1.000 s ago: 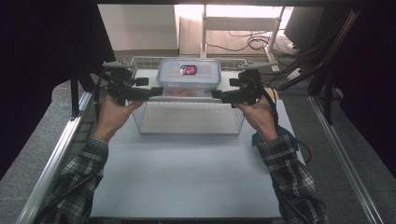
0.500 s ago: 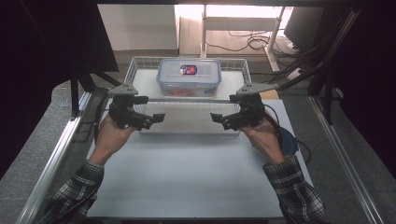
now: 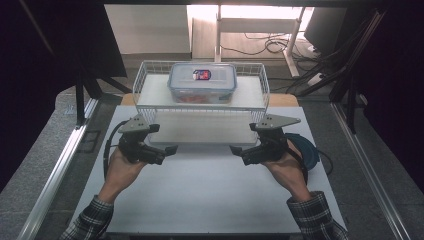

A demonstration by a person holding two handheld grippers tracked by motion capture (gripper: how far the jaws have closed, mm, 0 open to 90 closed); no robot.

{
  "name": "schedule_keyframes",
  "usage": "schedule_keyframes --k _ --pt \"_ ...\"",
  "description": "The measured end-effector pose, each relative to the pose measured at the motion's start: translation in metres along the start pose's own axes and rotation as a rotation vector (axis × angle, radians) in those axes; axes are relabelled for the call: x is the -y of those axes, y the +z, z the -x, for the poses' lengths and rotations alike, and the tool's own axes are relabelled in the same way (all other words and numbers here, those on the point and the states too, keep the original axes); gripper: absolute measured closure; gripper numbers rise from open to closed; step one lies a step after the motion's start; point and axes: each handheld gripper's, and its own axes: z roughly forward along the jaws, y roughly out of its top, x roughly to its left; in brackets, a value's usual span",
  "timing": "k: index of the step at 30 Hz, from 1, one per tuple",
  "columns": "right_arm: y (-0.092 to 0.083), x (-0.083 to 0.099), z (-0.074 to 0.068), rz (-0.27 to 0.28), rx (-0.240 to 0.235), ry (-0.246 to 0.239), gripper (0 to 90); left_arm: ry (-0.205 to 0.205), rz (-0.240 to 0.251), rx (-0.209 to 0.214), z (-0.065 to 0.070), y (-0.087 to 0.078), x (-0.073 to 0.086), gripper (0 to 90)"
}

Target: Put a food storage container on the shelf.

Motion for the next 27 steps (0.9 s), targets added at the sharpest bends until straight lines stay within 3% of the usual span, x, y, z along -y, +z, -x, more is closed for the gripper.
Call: schedule_keyframes --k 9,16,17,20,27 --pt "-0.003 0.028 -0.011 -0.003 0.010 0.005 2.1 -0.002 -0.012 -0.018 0.014 -0.001 0.031 2.4" --pt "-0.003 0.049 -0.017 -0.009 0.019 0.026 2.1 -0.036 0.005 -0.021 0.017 -0.005 0.059 3.0" --pt "-0.003 0.052 -0.018 -0.010 0.021 0.029 2.1 -0.037 0.008 -0.040 0.018 -0.007 0.066 3.1" --pt "-0.003 0.059 -0.020 -0.007 0.022 0.034 2.1 -0.045 0.004 -0.040 0.020 -0.007 0.073 3.4" --pt "-0.002 0.088 -0.026 0.005 0.035 0.054 3.0 -0.032 -0.030 -0.083 0.030 -0.005 0.102 3.3"
